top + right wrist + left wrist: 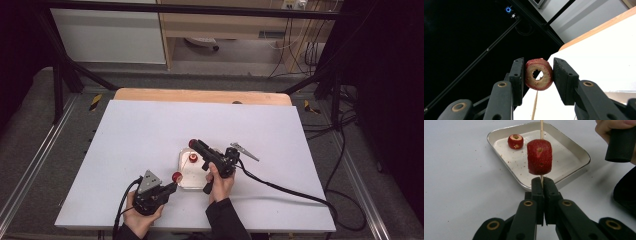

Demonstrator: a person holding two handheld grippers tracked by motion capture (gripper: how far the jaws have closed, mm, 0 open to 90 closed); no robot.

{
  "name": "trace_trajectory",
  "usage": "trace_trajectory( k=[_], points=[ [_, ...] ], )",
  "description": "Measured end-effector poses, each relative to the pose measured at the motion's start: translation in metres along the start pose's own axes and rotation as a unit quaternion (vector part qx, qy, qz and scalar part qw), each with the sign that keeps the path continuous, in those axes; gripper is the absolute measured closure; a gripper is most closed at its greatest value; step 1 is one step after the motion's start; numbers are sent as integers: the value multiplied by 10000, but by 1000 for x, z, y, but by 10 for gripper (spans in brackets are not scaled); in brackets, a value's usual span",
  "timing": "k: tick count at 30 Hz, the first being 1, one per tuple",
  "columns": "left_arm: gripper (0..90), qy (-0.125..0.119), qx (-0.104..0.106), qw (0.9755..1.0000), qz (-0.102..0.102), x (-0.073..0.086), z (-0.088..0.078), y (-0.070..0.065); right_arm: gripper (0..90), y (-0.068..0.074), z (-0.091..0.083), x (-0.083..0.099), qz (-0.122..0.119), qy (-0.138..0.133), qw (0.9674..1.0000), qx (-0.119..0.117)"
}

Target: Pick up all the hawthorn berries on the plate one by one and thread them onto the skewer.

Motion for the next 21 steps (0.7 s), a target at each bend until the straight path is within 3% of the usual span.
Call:
trace_trajectory(
  k=[6, 7, 21],
  points=[
    [880, -51, 19, 10000, -19, -1, 0, 0, 626, 0, 0, 2, 66, -23, 10000, -40],
    [880, 52, -112, 9999, -111, 1, -2, 0, 625, 1, 0, 3, 77, -16, 10000, -40],
    [880, 2, -60, 9996, -274, 0, 2, -2, 627, -3, 1, 20, 113, 35, 9999, -18]
  ],
)
Point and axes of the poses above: each handheld gripper's, and its own axes: z roughly forward along the jaws, x roughly out of its underside, y roughly to its left, the point moved 4 cm from there along z, roughly forward along the jaws, and after that the axes turned 3 degrees about y, right-handed, at the moved point
